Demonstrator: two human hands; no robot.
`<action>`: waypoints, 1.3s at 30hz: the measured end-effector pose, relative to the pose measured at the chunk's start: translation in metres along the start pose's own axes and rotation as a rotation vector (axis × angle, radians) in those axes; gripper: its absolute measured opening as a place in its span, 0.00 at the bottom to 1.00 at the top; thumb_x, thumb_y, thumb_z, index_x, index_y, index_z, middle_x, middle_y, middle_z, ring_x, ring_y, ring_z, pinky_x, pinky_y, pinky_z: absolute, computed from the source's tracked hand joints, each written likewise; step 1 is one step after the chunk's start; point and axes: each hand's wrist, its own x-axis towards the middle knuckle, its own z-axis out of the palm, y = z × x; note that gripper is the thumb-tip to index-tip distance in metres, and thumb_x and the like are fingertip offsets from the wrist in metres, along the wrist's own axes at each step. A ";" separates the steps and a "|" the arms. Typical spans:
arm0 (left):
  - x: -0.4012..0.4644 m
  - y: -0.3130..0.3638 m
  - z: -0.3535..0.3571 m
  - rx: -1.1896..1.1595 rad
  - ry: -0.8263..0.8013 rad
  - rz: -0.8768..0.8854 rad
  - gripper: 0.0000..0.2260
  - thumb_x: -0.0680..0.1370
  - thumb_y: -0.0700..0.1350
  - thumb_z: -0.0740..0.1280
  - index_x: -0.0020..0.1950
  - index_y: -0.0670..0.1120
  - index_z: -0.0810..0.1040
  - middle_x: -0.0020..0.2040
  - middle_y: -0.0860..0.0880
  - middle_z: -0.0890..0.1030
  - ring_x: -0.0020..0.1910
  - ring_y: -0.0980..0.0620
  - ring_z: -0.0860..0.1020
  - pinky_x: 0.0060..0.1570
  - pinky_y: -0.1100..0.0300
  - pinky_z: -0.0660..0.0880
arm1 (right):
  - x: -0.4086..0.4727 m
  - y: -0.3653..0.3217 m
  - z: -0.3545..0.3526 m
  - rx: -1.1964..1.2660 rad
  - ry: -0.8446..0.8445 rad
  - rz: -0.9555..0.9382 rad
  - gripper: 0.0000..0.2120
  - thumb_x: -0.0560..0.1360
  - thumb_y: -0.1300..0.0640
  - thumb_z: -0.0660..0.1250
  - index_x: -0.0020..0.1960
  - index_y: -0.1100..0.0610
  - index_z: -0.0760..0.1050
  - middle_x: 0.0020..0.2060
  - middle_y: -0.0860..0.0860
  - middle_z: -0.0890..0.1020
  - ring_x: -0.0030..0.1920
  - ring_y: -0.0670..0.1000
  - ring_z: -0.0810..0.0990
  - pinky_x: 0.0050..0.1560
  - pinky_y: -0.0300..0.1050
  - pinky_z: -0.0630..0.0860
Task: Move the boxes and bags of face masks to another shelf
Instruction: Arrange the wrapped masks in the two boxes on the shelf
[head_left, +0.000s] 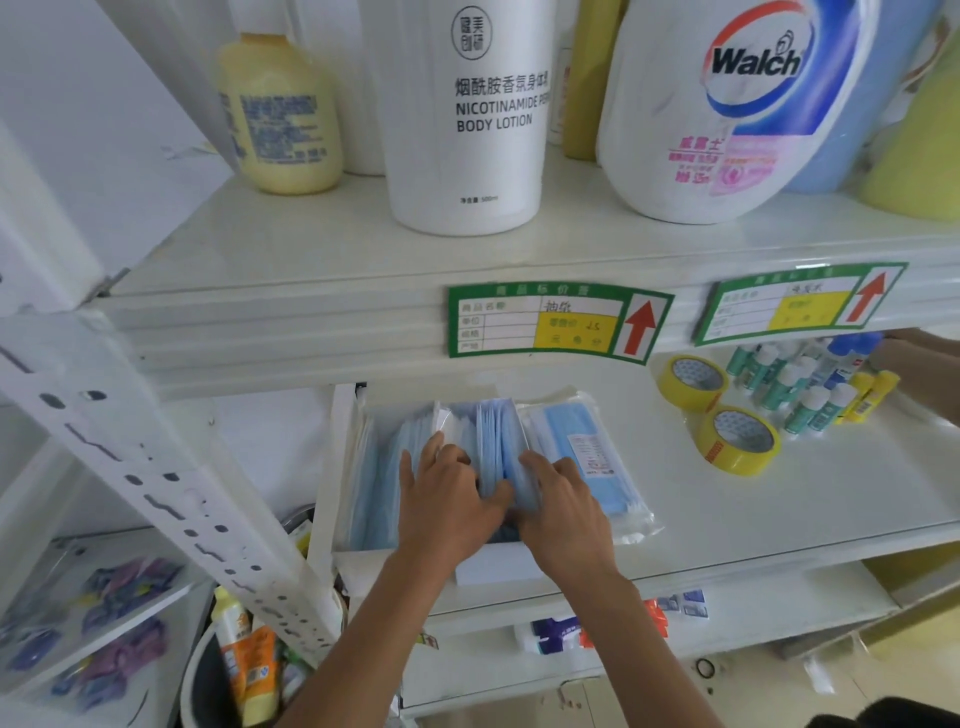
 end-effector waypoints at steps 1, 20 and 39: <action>0.000 0.000 -0.001 -0.005 0.002 -0.010 0.23 0.75 0.67 0.59 0.39 0.49 0.80 0.54 0.55 0.80 0.78 0.51 0.59 0.78 0.41 0.47 | 0.001 0.000 0.001 -0.008 -0.011 0.005 0.28 0.74 0.47 0.72 0.69 0.44 0.64 0.54 0.48 0.69 0.45 0.52 0.73 0.43 0.46 0.74; 0.002 -0.002 -0.003 -0.128 0.049 -0.030 0.16 0.77 0.55 0.68 0.33 0.48 0.74 0.51 0.53 0.80 0.78 0.52 0.60 0.76 0.39 0.55 | -0.011 0.005 0.007 -0.064 -0.012 -0.204 0.20 0.80 0.52 0.55 0.70 0.41 0.73 0.80 0.46 0.54 0.79 0.54 0.47 0.78 0.59 0.43; 0.004 -0.008 -0.006 -0.311 0.110 0.010 0.18 0.70 0.44 0.71 0.24 0.45 0.68 0.26 0.54 0.72 0.68 0.49 0.73 0.64 0.48 0.71 | -0.011 0.018 0.007 -0.095 0.193 -0.163 0.11 0.80 0.49 0.63 0.57 0.47 0.82 0.71 0.52 0.71 0.73 0.57 0.64 0.73 0.55 0.60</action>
